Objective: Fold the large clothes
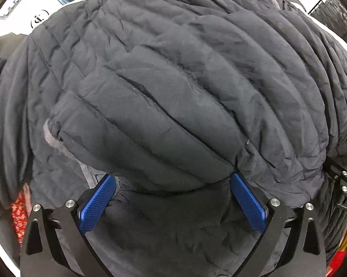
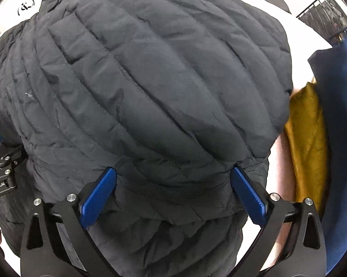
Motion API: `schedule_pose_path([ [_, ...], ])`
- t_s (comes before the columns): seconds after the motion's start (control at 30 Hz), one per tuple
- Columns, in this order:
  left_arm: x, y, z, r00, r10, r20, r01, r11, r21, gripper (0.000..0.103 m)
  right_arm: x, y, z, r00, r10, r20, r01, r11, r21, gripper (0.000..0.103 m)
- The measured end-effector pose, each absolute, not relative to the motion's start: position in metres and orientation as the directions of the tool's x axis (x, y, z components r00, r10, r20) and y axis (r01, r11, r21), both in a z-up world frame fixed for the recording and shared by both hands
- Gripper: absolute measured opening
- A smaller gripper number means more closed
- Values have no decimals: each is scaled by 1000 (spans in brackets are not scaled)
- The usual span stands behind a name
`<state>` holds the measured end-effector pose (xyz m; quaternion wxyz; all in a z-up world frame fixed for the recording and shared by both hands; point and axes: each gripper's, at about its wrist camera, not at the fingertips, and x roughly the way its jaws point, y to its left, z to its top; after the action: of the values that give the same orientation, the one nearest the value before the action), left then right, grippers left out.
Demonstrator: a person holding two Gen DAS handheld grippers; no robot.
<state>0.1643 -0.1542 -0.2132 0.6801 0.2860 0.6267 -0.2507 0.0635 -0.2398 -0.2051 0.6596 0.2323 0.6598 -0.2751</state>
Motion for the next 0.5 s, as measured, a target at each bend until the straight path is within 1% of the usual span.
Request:
schedule_pose_path([
  [0.4,161,-158,-228,118,15,-993,695,713,93,99,69,-257,-216,-26,-32,-999,691,722,-41,99],
  [0.5,148,-155,-221,128,5,-992,692,716,93,99,77,-255,-218,-23,-40,-999,690,723,-45,99],
])
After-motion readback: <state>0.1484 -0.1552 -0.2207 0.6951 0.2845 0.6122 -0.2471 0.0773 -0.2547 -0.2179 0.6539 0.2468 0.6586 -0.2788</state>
